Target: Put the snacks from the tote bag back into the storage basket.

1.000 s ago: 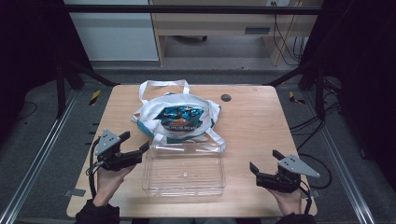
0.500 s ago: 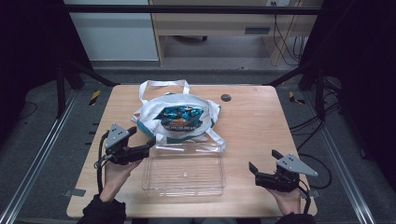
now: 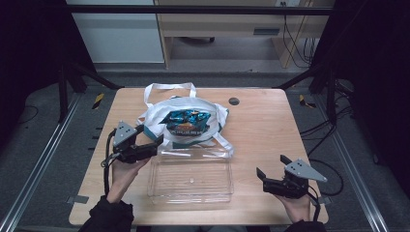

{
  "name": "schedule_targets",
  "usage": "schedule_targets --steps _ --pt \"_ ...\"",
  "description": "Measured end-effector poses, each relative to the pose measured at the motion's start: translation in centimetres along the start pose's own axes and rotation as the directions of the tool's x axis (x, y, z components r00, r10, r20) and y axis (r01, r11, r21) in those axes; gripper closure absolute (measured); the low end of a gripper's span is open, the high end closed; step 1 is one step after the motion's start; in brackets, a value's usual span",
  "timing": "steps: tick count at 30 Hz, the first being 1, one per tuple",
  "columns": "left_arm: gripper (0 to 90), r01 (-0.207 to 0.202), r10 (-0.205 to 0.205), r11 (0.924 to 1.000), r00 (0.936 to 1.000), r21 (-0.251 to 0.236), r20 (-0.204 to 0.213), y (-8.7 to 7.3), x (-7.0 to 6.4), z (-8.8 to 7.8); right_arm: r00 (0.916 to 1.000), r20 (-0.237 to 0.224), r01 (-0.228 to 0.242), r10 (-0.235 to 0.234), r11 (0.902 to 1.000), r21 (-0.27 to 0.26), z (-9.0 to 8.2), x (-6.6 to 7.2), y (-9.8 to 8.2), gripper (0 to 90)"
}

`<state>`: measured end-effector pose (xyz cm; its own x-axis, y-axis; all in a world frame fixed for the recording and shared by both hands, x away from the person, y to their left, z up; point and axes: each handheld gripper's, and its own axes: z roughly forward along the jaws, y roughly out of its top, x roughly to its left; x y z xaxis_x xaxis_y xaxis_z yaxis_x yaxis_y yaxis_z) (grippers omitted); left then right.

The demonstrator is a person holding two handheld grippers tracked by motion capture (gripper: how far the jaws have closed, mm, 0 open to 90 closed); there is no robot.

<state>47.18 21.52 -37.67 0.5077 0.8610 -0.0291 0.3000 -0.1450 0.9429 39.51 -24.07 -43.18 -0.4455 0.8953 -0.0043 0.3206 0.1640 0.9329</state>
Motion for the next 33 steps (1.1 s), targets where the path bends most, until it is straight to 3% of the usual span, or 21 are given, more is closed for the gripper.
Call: schedule_targets --steps 17,33 --pt "19.1 -0.016 0.016 0.9997 0.9998 0.017 0.010 0.9 0.3 2.5 1.0000 -0.001 -0.006 0.006 1.0000 0.002 0.1 0.0 0.0 6.6" --pt "20.2 -0.034 0.033 0.9983 0.9992 0.048 0.022 0.7 0.4 4.6 0.9999 -0.011 0.002 -0.003 1.0000 -0.007 0.0 0.5 0.2 7.0"
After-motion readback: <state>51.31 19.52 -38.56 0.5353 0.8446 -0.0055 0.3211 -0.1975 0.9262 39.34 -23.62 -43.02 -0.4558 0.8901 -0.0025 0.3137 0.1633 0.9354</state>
